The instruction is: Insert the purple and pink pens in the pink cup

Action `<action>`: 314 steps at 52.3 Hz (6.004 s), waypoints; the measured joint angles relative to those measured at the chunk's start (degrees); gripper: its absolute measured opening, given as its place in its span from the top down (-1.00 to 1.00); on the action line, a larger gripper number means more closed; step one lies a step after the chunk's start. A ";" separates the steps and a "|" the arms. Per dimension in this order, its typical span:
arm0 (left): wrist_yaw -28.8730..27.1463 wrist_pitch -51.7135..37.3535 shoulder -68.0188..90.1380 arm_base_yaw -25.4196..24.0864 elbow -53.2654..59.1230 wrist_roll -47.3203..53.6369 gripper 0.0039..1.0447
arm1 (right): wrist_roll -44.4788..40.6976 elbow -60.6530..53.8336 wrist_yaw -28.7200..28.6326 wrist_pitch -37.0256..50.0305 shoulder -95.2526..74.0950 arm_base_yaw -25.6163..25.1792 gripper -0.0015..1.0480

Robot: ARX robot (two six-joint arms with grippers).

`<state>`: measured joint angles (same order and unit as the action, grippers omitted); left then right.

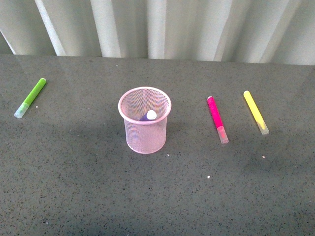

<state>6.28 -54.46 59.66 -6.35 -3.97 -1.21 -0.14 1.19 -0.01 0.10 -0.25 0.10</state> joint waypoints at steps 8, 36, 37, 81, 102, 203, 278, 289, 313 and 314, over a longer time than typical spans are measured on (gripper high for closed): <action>-2.56 5.35 -7.48 1.95 1.57 0.35 0.93 | 0.00 0.00 0.00 0.00 0.00 0.00 -0.87; -6.21 24.13 -28.94 6.27 3.41 0.76 0.93 | 0.00 0.00 0.00 0.00 0.00 0.00 -0.87; -6.21 24.79 -29.64 6.27 3.41 0.76 0.93 | 0.00 0.00 0.00 0.00 0.00 0.00 -0.87; -6.21 41.97 -47.41 6.27 3.41 0.76 0.93 | 0.00 0.00 0.00 0.00 0.00 0.00 -0.87; -6.29 54.34 -59.41 6.27 3.39 0.79 0.93 | 0.00 0.00 -0.02 0.00 0.00 0.00 -0.87; -6.32 54.42 -59.45 6.34 3.39 0.94 -0.88 | 14.53 83.54 -0.31 -0.33 -138.22 14.69 -0.87; -6.29 54.42 -59.45 6.34 3.39 0.94 -0.88 | 21.27 71.58 -2.75 14.97 -130.51 13.35 0.77; -6.29 54.42 -59.45 6.34 3.39 0.94 -0.88 | 20.94 58.60 -4.59 41.79 -115.75 14.58 0.77; -6.29 54.42 -59.45 6.34 3.39 0.94 -0.88 | 10.82 45.33 -13.68 76.02 -113.50 26.99 0.77; -6.29 54.42 -59.45 6.34 3.39 0.94 -0.88 | 10.64 45.70 -13.55 75.97 -114.07 27.21 0.77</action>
<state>-0.01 -0.03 0.21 -0.01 -0.58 -0.27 10.50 46.89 -13.56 76.07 -114.32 27.31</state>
